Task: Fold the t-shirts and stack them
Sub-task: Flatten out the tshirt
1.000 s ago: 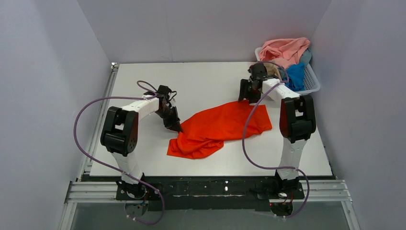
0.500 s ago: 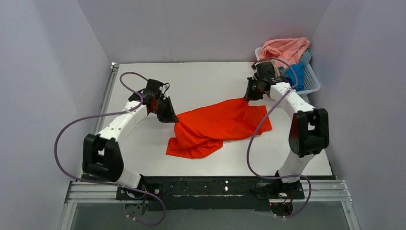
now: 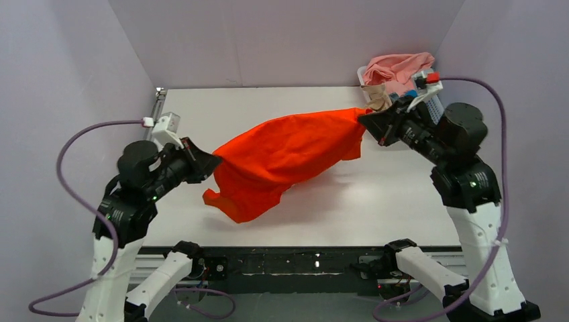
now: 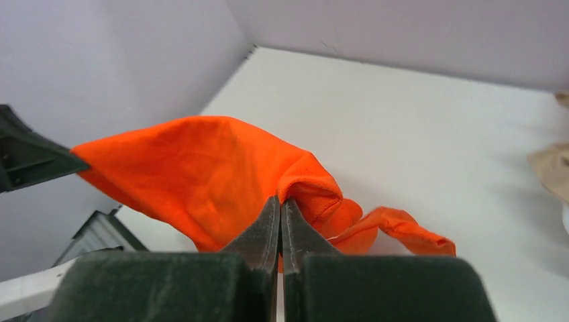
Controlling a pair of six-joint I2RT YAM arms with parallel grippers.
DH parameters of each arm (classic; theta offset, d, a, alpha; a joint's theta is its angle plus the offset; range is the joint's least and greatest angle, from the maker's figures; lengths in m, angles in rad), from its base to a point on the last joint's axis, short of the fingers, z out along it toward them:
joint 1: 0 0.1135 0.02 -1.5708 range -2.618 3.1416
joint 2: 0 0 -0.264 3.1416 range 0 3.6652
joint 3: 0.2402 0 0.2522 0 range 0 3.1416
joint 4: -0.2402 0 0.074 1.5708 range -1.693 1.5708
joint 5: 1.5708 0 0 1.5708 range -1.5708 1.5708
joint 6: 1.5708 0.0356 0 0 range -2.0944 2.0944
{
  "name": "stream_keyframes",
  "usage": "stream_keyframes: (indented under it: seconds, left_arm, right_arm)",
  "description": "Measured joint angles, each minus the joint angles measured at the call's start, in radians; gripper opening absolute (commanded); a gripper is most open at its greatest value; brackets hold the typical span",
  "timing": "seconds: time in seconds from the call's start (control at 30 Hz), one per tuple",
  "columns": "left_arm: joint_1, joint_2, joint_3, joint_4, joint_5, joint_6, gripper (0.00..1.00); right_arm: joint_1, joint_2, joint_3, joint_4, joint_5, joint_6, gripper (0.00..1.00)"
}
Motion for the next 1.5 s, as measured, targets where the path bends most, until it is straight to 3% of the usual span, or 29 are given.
stream_keyframes:
  seconds: [0.2, 0.4, 0.57, 0.67, 0.7, 0.73, 0.8, 0.83, 0.9, 0.97, 1.03, 1.17, 1.23, 1.37, 1.5]
  left_arm:
    - [0.0, -0.089, 0.252, -0.029, 0.085, 0.011, 0.0]
    - [-0.002, -0.08, 0.429, -0.046, 0.161, 0.016, 0.0]
    - [-0.003, 0.003, 0.449, -0.097, 0.103, 0.031, 0.0]
    - [-0.006, 0.117, 0.428, -0.138, -0.03, 0.052, 0.0]
    - [-0.006, 0.166, 0.414, -0.149, -0.087, 0.061, 0.07]
    - [-0.006, 0.221, 0.398, -0.157, -0.15, 0.069, 0.28]
    - [-0.003, 0.344, 0.376, -0.176, -0.256, 0.088, 0.89]
    - [0.003, 0.422, 0.371, -0.185, -0.301, 0.093, 0.97]
    - [0.024, 0.593, 0.36, -0.188, -0.351, 0.088, 0.98]
    - [0.051, 0.743, 0.349, -0.193, -0.346, 0.078, 0.98]
    - [0.083, 0.884, 0.346, -0.203, -0.321, 0.067, 0.98]
    - [0.128, 1.005, 0.339, -0.222, -0.283, 0.058, 0.98]
    - [0.137, 1.0, 0.327, -0.219, -0.266, 0.06, 0.98]
    - [0.136, 0.965, 0.261, -0.188, -0.2, 0.061, 0.98]
    - [0.135, 0.967, 0.194, -0.159, -0.119, 0.056, 0.98]
  right_arm:
    - [0.009, -0.111, 0.192, -0.035, -0.147, 0.023, 0.01]
    - [0.01, -0.131, 0.356, -0.033, -0.19, 0.024, 0.01]
    - [0.01, -0.082, 0.355, -0.018, -0.115, 0.0, 0.01]
    - [0.01, 0.005, 0.29, 0.024, -0.023, -0.024, 0.01]
    - [0.009, 0.05, 0.264, 0.037, 0.008, -0.031, 0.01]
    - [0.005, 0.102, 0.242, 0.05, 0.035, -0.037, 0.01]
    - [-0.01, 0.237, 0.199, 0.087, 0.077, -0.046, 0.01]
    - [-0.02, 0.307, 0.183, 0.107, 0.089, -0.05, 0.04]
    - [-0.038, 0.463, 0.161, 0.142, 0.102, -0.06, 0.23]
    - [-0.054, 0.644, 0.161, 0.16, 0.109, -0.068, 0.64]
    - [-0.061, 0.803, 0.19, 0.146, 0.124, -0.074, 0.77]
    - [-0.064, 1.078, 0.359, 0.029, 0.17, -0.105, 0.82]
    - [-0.059, 1.102, 0.369, 0.003, 0.196, -0.112, 0.84]
    - [-0.036, 1.01, 0.286, 0.0, 0.23, -0.095, 0.85]
    - [0.018, 0.787, 0.076, 0.012, 0.251, -0.026, 0.87]
